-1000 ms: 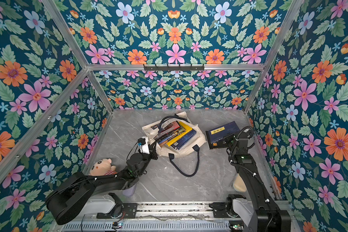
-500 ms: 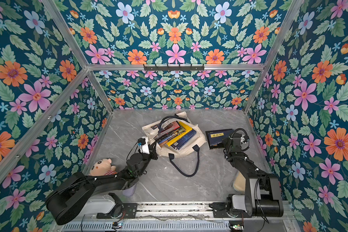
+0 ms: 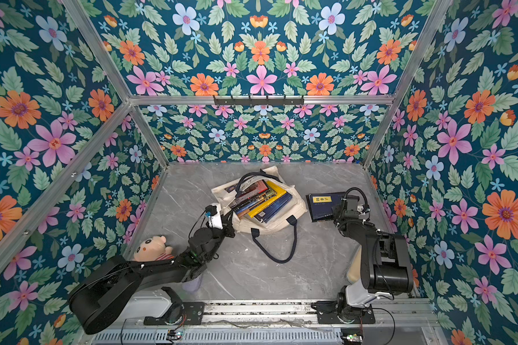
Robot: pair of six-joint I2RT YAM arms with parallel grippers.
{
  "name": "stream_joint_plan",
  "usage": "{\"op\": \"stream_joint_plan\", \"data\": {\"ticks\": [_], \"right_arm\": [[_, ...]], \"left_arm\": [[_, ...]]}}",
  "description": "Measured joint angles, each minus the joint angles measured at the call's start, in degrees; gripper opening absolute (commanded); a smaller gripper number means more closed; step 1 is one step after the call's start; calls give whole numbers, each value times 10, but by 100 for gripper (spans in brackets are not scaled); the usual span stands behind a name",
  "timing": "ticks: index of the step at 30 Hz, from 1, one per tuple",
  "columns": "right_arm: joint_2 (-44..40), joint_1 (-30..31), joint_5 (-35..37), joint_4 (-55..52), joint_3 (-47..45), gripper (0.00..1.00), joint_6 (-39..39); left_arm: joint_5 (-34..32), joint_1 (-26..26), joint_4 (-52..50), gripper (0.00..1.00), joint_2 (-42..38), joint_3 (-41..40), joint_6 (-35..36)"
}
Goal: Take out the books from the canvas bag
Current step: Place the book on the book.
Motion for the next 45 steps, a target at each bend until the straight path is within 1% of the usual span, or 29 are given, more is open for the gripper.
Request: {"op": "stream_joint_plan", "data": {"ticks": [3,4,14,19,25,29,34,39,43,45], "right_arm": [[5,0,-9,-4,7,0,2],[5,0,-12,-6,7,2,2],[-1,-7,-32,-56,2,39,-3],[-35,-14,-30,-70,-9,66,-5],[-88,-13,-28,-96,-16,88,-8],[-133,-13,-33,-110,-33,93,-10],[-204,1,-50,-132,-48,93,-28],[-293,64,-49,-168,-44,90,-64],[-353,116,-47,-183,-46,85,-91],[-371,145,-48,-191,-45,80,-103]], "left_arm": [[0,0,0,0,0,0,0],[0,0,0,0,0,0,0],[0,0,0,0,0,0,0],[0,0,0,0,0,0,0],[0,0,0,0,0,0,0],[0,0,0,0,0,0,0],[0,0,0,0,0,0,0],[0,0,0,0,0,0,0],[2,0,0,0,-2,-1,0],[2,0,0,0,-3,-2,0]]}}
